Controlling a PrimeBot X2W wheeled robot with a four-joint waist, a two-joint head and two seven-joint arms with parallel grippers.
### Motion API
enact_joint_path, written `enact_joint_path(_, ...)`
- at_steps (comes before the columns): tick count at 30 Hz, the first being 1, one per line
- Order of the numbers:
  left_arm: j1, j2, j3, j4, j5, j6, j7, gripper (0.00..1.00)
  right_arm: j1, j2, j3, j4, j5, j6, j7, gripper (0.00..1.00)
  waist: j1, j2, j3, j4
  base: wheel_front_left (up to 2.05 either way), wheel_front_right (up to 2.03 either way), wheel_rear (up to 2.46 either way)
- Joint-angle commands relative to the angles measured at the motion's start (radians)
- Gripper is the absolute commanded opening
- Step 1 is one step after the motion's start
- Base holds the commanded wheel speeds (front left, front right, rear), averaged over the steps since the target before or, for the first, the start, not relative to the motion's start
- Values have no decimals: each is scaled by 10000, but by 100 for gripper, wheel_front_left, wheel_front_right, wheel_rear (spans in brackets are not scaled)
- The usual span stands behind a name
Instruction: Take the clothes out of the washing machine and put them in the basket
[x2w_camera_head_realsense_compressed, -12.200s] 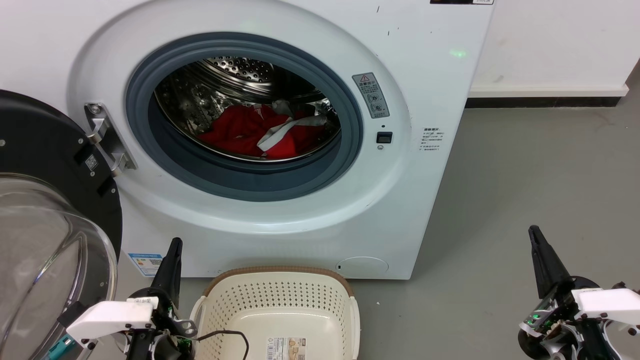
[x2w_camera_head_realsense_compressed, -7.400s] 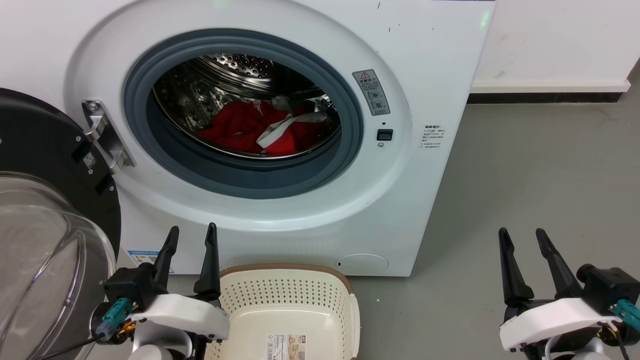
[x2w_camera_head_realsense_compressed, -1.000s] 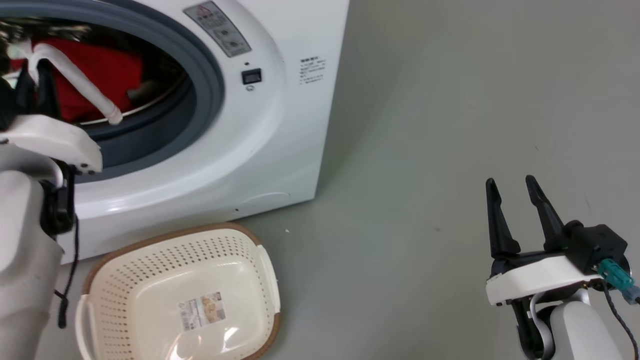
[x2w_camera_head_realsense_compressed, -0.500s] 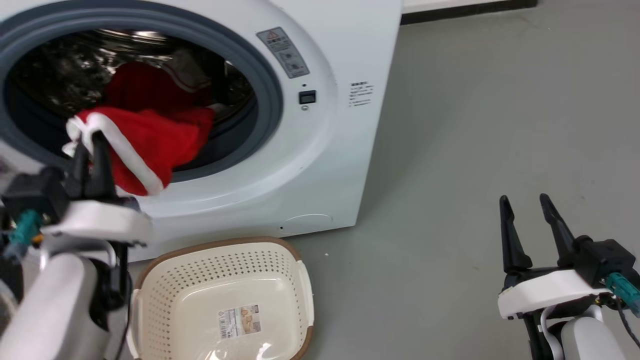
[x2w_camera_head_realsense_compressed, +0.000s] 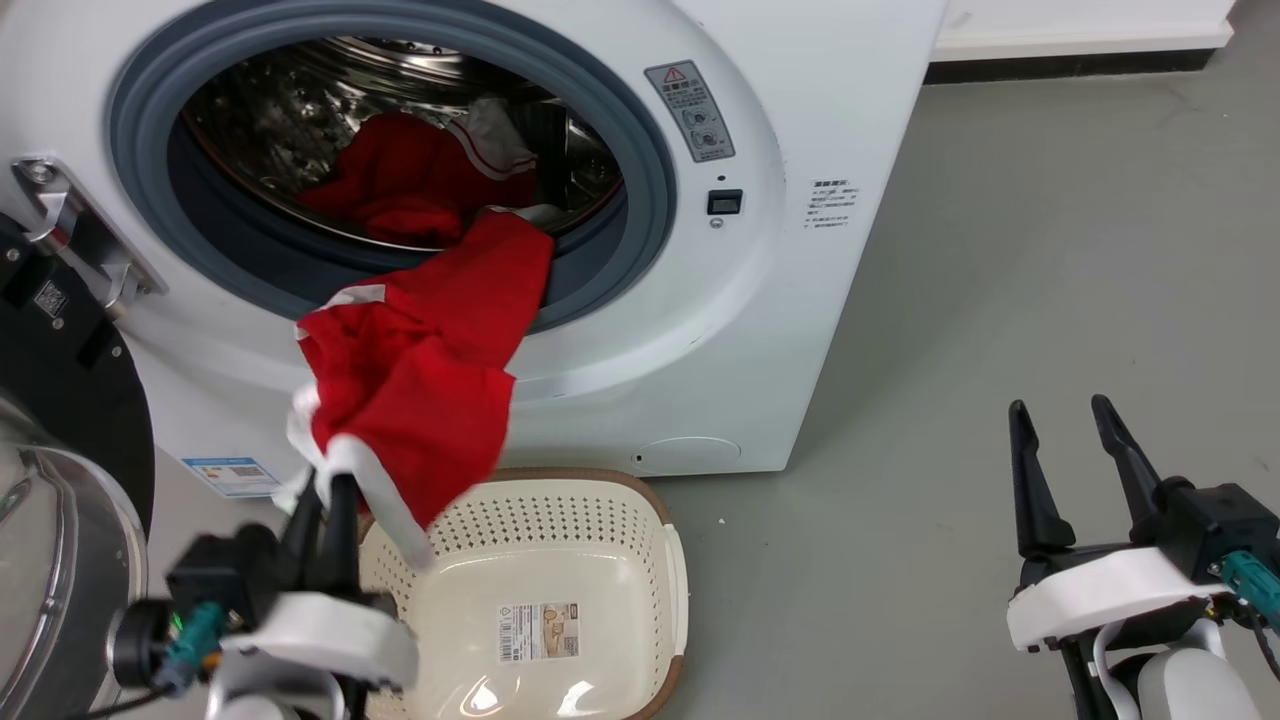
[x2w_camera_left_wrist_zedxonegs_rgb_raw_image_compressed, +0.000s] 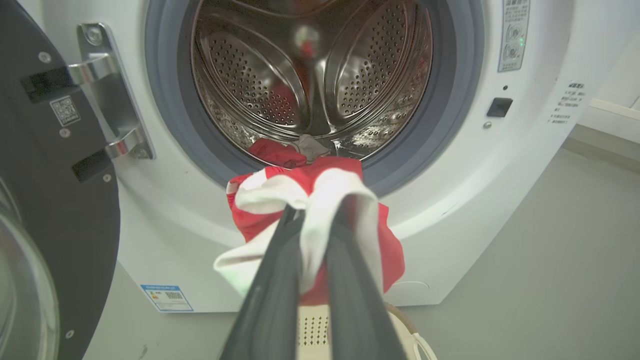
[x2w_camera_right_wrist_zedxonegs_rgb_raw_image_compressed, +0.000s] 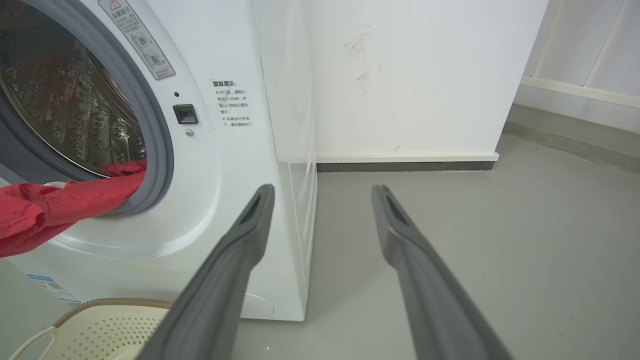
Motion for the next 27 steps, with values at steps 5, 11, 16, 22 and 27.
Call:
enact_joint_path(5,766,-516,-483,413,-236,-51,21,0,147,-3,108,-224,68,-7,88,100,1,0,178,132,0,0,0)
enact_joint_path(11,583,-1240,-645,1714,-351,-334,-226,0,-146,-2,139,-391,69,-7,164,100,1,0,854,96,0,0,0)
enact_joint_path(16,-114,-1684,-432,3069,-202,-843,-341,0,-515,-3,144,-523,58,-7,143,100,1,0,1566,-45,0,0,0)
enact_joint_path(22,-1331,-2078,50,4651,140,-1530,-358,0,-1011,-2,214,-666,98,-7,60,100,1,0,2549,-373,0,0,0)
enact_joint_path(27,-2434,-2133,542,5991,479,-2033,-358,0,-1401,3,337,-679,228,-7,-90,100,1,0,3371,-744,0,0,0)
